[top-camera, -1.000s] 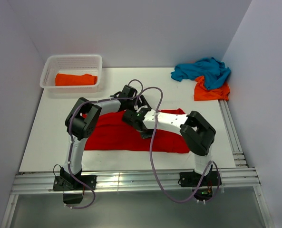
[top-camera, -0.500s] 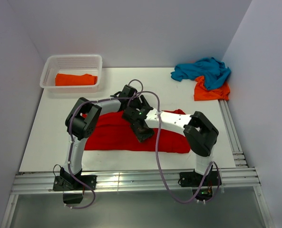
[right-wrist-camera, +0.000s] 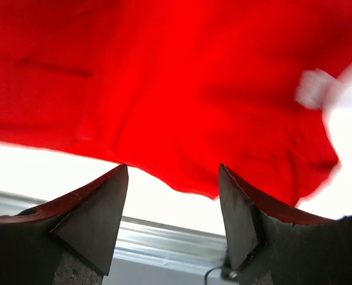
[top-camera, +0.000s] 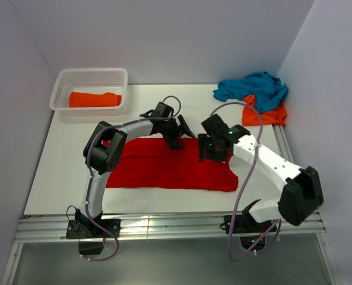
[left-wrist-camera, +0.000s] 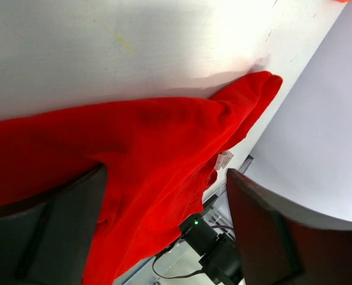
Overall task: Roll the t-shirts
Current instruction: Fold the tshirt
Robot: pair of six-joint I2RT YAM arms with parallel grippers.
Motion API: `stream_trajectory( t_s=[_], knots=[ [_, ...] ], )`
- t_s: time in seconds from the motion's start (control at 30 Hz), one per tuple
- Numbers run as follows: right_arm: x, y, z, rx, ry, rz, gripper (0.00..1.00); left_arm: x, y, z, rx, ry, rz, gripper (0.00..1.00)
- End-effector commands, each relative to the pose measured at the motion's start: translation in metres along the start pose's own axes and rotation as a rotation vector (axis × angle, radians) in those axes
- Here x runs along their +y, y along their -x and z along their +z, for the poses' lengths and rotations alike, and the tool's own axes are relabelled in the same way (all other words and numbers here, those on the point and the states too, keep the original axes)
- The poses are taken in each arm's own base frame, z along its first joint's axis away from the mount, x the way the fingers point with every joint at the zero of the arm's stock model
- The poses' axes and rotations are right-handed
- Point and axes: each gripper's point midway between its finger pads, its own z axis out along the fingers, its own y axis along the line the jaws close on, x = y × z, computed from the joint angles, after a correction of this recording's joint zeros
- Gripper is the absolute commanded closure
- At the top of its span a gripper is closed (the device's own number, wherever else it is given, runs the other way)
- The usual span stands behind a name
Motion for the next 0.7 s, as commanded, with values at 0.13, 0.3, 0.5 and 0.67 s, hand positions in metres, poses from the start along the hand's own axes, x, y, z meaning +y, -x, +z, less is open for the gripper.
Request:
stream_trajectory(
  t_s=[0.13, 0.3, 0.5, 0.67],
  knots=[
    [-0.026, -0.059, 0.003, 0.119, -0.047, 0.465, 0.3, -0.021, 0.027, -0.038, -0.085, 0.053, 0.082, 0.07],
    [-0.021, -0.09, 0.008, 0.143, 0.009, 0.699, 0.35, -0.001, 0.05, -0.091, -0.155, 0.136, 0.105, 0.06],
    [-0.031, -0.093, 0.027, 0.05, 0.034, 0.88, 0.42, 0.074, 0.068, -0.141, -0.245, 0.263, 0.095, 0.06],
    [-0.034, -0.089, 0.039, 0.04, 0.035, 0.96, 0.45, 0.129, 0.07, -0.162, -0.274, 0.302, 0.059, 0.07]
  ],
)
